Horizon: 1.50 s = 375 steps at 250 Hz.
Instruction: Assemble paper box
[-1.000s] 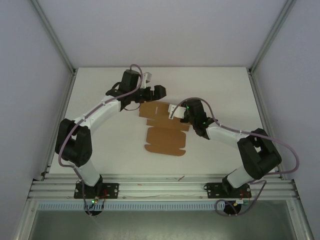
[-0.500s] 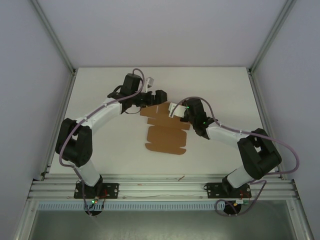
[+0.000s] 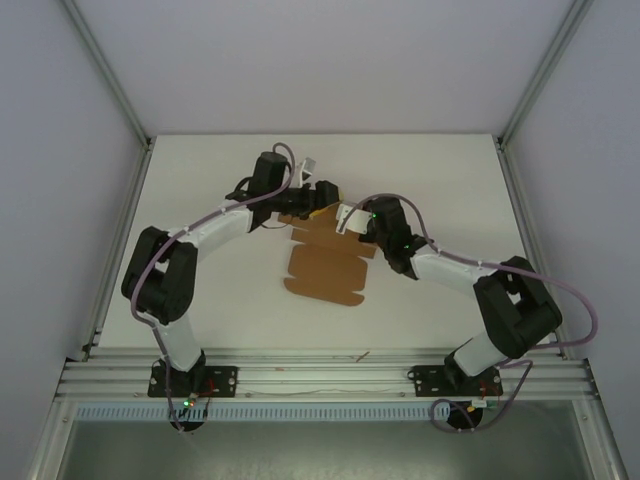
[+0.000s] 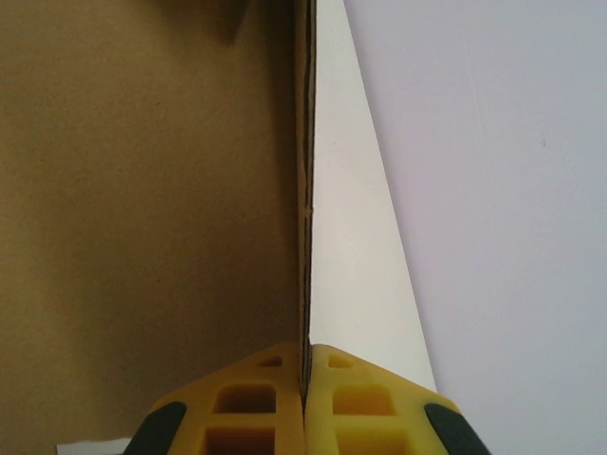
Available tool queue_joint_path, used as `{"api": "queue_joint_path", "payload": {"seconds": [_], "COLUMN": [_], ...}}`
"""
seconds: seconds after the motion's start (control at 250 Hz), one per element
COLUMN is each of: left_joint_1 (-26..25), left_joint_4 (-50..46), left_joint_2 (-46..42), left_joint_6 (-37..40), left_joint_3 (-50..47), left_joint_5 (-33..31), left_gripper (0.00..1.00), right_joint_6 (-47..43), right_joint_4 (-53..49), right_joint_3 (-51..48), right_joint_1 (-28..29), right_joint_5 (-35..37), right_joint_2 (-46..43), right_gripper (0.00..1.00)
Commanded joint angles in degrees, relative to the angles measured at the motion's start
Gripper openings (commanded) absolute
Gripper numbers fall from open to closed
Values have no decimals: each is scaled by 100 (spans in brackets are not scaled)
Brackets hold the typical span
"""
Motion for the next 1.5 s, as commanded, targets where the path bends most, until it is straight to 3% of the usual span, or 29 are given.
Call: {"api": "queue_joint_path", "payload": {"seconds": [0.0, 0.076, 0.312, 0.52, 0.652, 0.927, 1.027, 1.195, 1.299, 1.495], "left_joint_1": [-93, -95, -58, 381, 802, 1390, 1473, 1465, 1464, 1464], "left_joint_4": [346, 205, -768, -1496, -1594, -1189, -991, -346, 210, 632], "left_joint_2": [104, 73, -125, -1020, -1690, -2304, -2017, -1614, -1562, -1572], "left_joint_6": [-119, -22, 633, 1298, 1477, 2078, 2276, 2591, 2615, 2690], "left_joint_3": [0, -10, 89, -575, -1373, -2347, -2363, -2566, -2765, -2916], "left_joint_5": [325, 178, -482, -1653, -2424, -3032, -2966, -1978, -1516, -1219], "left_gripper": [60, 51, 53, 73, 99, 100, 100, 90, 90, 89], "right_joint_6": [-37, 4, 109, 102, 172, 688, 766, 932, 1020, 1145], "right_joint_4": [500, 508, 366, 489, 526, -1057, -1142, -1043, -1069, -1116], "right_joint_3": [76, 76, 25, -38, -53, 438, 507, 564, 601, 637], "right_joint_1": [157, 162, 159, -4, -97, -479, -521, -581, -591, -593], "right_joint_5": [-244, -253, 38, 214, -19, -1680, -1827, -1813, -1949, -2020], "right_joint_2": [30, 8, -15, 53, -16, -524, -575, -565, -556, -593], "right_gripper": [0, 0, 0, 0, 0, 0, 0, 0, 0, 0]}}
